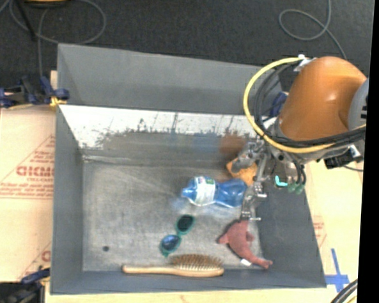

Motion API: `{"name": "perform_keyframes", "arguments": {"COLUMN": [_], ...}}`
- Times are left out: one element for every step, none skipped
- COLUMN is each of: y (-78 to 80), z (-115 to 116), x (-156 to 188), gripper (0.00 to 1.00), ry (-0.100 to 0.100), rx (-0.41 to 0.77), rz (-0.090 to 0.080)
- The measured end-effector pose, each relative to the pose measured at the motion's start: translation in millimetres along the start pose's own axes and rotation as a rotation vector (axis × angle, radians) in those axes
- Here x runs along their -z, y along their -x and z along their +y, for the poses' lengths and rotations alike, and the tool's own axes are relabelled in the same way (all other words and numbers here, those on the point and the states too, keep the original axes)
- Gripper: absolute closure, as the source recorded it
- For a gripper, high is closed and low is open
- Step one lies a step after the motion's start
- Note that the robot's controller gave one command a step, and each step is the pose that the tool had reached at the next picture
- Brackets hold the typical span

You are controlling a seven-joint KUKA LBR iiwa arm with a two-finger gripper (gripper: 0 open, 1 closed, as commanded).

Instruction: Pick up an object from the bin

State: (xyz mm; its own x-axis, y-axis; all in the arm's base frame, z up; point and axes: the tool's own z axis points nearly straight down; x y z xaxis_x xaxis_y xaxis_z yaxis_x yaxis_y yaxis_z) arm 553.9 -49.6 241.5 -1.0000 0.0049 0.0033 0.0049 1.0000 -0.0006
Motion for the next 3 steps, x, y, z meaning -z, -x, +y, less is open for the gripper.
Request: {"name": "perform_keyframes", "arguments": {"y": [1.4, 11.2, 26.6], "z": [0, 13, 0], "x": [4, -44, -117], "gripper": [0.0, 0.0, 0.0], "ry": [-0.001, 0.001, 0.001], "rx": [0.001, -0.045, -0.079], "rz": [-0.008, -0.015, -0.023]}}
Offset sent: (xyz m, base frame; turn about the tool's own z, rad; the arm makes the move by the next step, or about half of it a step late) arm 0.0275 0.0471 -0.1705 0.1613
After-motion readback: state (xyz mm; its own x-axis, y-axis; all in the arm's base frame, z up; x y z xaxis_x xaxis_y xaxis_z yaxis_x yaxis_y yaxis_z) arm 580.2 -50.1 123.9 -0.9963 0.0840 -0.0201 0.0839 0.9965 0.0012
